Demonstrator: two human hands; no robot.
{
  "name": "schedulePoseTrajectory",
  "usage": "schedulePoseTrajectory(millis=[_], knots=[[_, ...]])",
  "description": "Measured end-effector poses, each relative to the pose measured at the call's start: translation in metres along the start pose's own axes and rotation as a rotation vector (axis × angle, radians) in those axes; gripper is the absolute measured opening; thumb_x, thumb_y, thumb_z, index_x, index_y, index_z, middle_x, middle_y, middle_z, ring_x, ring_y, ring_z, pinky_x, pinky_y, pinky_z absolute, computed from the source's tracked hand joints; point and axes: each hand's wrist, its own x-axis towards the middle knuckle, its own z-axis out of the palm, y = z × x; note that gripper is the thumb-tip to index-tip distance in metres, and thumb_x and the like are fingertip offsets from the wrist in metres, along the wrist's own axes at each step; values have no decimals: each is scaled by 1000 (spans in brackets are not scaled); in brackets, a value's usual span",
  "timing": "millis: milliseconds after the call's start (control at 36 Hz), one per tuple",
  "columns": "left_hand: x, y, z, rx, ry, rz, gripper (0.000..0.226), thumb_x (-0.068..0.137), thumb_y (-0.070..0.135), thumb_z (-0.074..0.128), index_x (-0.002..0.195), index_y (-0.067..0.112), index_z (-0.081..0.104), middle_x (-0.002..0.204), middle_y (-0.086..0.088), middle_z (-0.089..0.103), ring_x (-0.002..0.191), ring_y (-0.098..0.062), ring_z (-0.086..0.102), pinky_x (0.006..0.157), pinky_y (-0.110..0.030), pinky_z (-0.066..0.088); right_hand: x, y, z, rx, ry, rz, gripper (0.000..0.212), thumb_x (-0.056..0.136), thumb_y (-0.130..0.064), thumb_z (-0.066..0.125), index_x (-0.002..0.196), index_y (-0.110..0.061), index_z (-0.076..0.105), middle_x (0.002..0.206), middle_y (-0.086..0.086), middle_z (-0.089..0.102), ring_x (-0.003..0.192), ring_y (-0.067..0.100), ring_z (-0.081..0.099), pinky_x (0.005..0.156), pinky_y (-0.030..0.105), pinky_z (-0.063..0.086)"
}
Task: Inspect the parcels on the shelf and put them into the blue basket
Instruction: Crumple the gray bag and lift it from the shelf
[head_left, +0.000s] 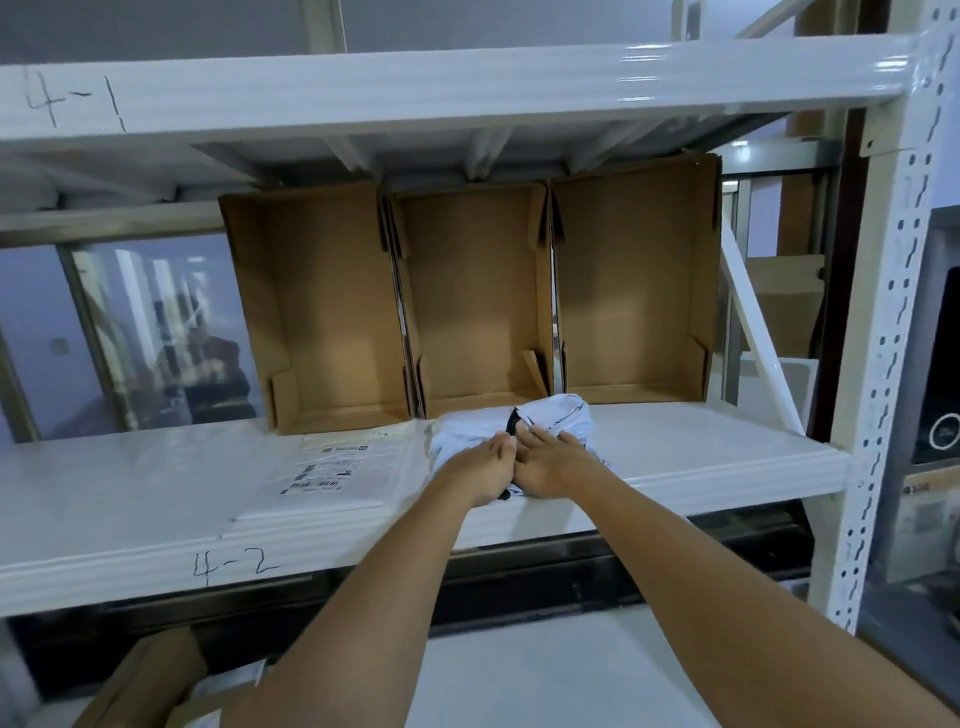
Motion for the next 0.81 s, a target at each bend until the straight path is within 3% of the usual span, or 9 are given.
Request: schedulePoseTrajectory(millis=[83,167,278,389,472,611,667,750,806], knots=[[-7,-4,-4,19,13,-4,54,102,44,8,136,23,43,132,-6,58,115,-23,56,97,-36,43,-3,3,0,33,30,-5,56,103,-41,14,156,-23,10,164,2,-2,151,20,0,120,47,6],[-7,-21,-10,60,-7,-52,55,102,38,8,143,11,35,146,-11,41,131,-27,41,106,-39,36,-8,12,2,113,92,46,53,104,-36,14,154,-22,20,164,-4,4,150,16,5,120,43,7],[0,-37,-10,61,-25,-116,53,98,39,14,144,15,25,150,-16,30,137,-33,29,109,-48,31,-8,15,7,156,72,84,55,103,-38,12,155,-22,15,163,-8,-4,151,17,-1,121,43,8],[-3,-32,-11,156,-58,-49,54,100,35,15,149,12,21,157,-10,22,145,-25,19,116,-43,22,8,20,15,208,41,116,65,97,-44,4,154,-16,17,164,-1,-1,151,22,-2,119,47,15],[-1,-32,-11,187,-78,-33,56,102,35,12,153,10,11,161,-5,10,148,-21,8,120,-39,14,12,21,14,194,-12,135,61,99,-42,10,155,-16,15,164,-1,-1,151,21,-3,120,48,13],[-7,-30,-10,217,-58,-27,58,103,39,15,150,5,19,160,-8,14,147,-25,13,120,-38,15,10,21,16,177,16,122,61,100,-43,8,155,-18,14,164,-3,-2,151,21,-2,120,47,16],[-18,-24,-13,180,-71,-23,69,99,56,22,153,13,16,161,-3,8,149,-20,6,121,-36,11,6,22,14,177,20,136,59,101,-42,8,155,-17,16,164,-1,-2,151,24,1,119,48,16],[-36,-17,-29,94,-201,-38,107,72,86,39,154,21,14,162,2,5,149,-17,7,120,-38,13,-7,20,5,185,12,118,56,104,-39,13,155,-16,18,164,1,-1,150,27,3,120,48,14],[-45,-15,-41,127,-310,-40,124,58,92,48,154,25,9,162,4,4,149,-17,9,120,-41,15,-17,17,-1,268,-16,133,54,105,-36,20,155,-16,19,164,5,3,150,28,4,120,48,9]])
